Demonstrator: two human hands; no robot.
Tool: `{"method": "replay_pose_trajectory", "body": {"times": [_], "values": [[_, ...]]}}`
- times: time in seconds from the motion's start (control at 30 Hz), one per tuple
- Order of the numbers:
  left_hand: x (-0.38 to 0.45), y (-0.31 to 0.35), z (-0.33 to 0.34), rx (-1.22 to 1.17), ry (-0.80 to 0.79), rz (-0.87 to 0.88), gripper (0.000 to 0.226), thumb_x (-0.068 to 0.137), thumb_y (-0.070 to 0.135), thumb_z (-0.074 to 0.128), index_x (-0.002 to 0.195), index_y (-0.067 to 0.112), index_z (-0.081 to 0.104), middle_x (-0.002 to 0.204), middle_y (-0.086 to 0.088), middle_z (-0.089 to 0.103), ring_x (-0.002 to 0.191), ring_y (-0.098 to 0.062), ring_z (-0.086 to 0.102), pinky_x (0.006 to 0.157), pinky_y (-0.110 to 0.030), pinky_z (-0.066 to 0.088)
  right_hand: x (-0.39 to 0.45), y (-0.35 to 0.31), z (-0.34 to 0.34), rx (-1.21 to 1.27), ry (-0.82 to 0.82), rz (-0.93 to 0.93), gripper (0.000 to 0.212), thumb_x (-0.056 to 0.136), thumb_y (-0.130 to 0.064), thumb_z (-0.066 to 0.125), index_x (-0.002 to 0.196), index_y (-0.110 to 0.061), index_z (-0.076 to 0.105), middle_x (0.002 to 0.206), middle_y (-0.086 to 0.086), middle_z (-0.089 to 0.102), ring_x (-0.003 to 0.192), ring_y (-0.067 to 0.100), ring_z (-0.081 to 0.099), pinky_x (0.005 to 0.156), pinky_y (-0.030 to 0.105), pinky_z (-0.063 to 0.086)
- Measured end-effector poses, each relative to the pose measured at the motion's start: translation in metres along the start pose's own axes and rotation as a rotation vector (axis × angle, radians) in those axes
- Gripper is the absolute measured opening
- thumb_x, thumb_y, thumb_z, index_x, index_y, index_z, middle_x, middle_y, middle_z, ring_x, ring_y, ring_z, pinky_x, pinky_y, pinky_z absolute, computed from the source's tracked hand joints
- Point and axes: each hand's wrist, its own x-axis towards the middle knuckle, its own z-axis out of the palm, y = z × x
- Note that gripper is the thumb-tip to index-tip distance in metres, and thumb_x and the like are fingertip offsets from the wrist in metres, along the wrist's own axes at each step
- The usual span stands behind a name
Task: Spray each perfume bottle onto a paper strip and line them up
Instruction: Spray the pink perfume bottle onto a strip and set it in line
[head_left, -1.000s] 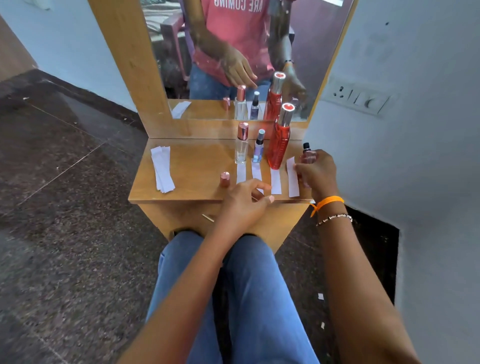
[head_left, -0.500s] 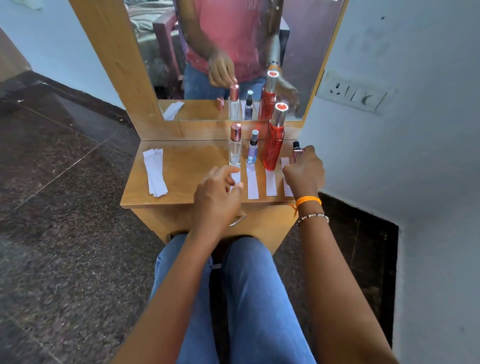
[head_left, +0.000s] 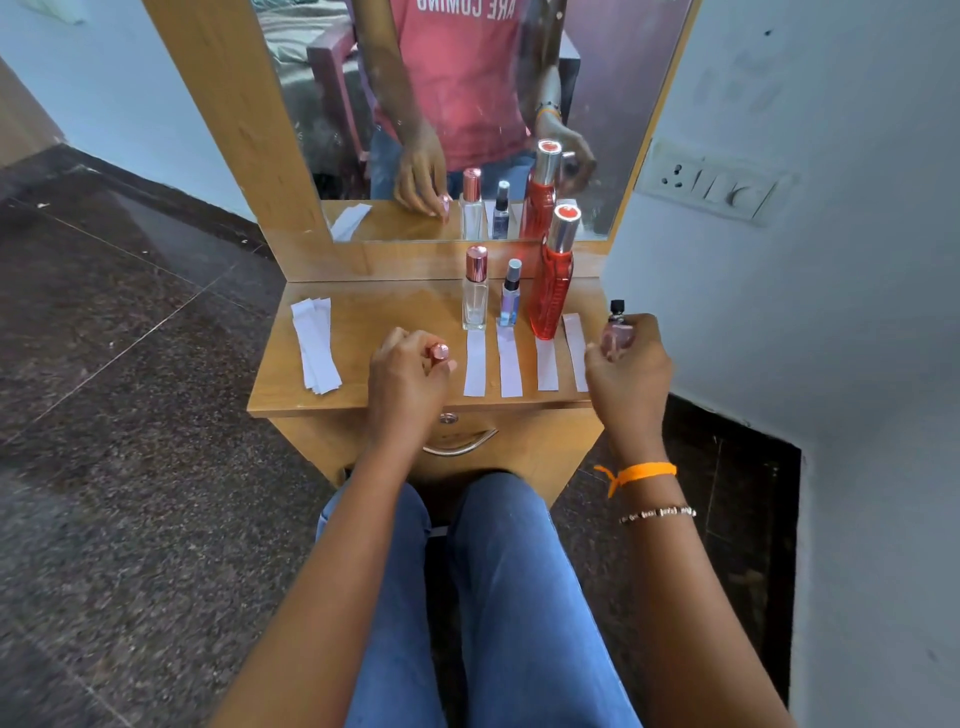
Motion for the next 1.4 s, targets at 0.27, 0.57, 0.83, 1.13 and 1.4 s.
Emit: {"method": "replay_pose_trajectory", "body": {"times": [0.27, 0.57, 0.83, 1.13, 1.4], "values": [[-0.008, 0.030, -0.019, -0.515, -0.187, -0.078, 0.017, 0.087, 0.025, 0.062, 0.072, 0.022, 0.069, 0.076, 0.007, 0.068, 0.072, 0.002, 0.058, 0.068, -0.012, 0.043, -0.067, -0.014, 0.015, 0.230, -0.524, -0.238, 0.045, 0.079, 0.004, 0.059, 0.117, -0.015, 0.046, 0.068, 0.023, 0.057, 0.062, 0.017, 0.053, 0.060, 0.012, 0.040], [-0.021, 0.033, -0.022, -0.671, -0.455, -0.144, 0.006, 0.086, 0.015, 0.064, 0.085, 0.012, 0.069, 0.072, 0.002, 0.067, 0.061, 0.001, 0.063, 0.056, -0.013, 0.050, -0.069, -0.015, 0.014, 0.357, -0.600, -0.248, 0.075, 0.079, 0.009, 0.055, 0.137, -0.032, 0.032, 0.091, 0.002, 0.063, 0.071, 0.010, 0.060, 0.066, 0.021, 0.050], [-0.031, 0.032, -0.022, -0.704, -0.648, -0.223, 0.032, 0.097, 0.030, 0.042, 0.116, 0.011, 0.060, 0.099, -0.004, 0.067, 0.085, -0.013, 0.065, 0.074, -0.020, 0.054, -0.068, -0.022, 0.010, 0.550, -0.537, -0.159, 0.040, 0.092, -0.006, 0.052, 0.127, -0.025, 0.043, 0.068, -0.009, 0.050, 0.045, 0.002, 0.045, 0.044, 0.013, 0.037], [-0.048, 0.028, -0.003, -0.723, -0.836, -0.165, 0.025, 0.089, 0.009, 0.058, 0.114, 0.005, 0.060, 0.103, -0.013, 0.067, 0.094, -0.020, 0.065, 0.089, -0.033, 0.055, -0.055, -0.024, -0.003, 0.721, -0.274, -0.102, 0.023, 0.099, -0.014, 0.038, 0.112, -0.014, 0.058, 0.102, 0.002, 0.063, 0.098, 0.012, 0.060, 0.086, 0.024, 0.047], [-0.051, 0.037, 0.016, -0.561, -0.681, -0.056, 0.022, 0.082, 0.014, 0.068, 0.103, 0.011, 0.066, 0.103, -0.009, 0.068, 0.088, -0.011, 0.065, 0.071, -0.018, 0.054, -0.038, -0.007, -0.023, 0.778, -0.258, -0.022, 0.024, 0.083, -0.002, 0.065, 0.096, -0.022, 0.063, 0.069, -0.016, 0.062, 0.072, 0.002, 0.058, 0.074, 0.021, 0.047]]}}
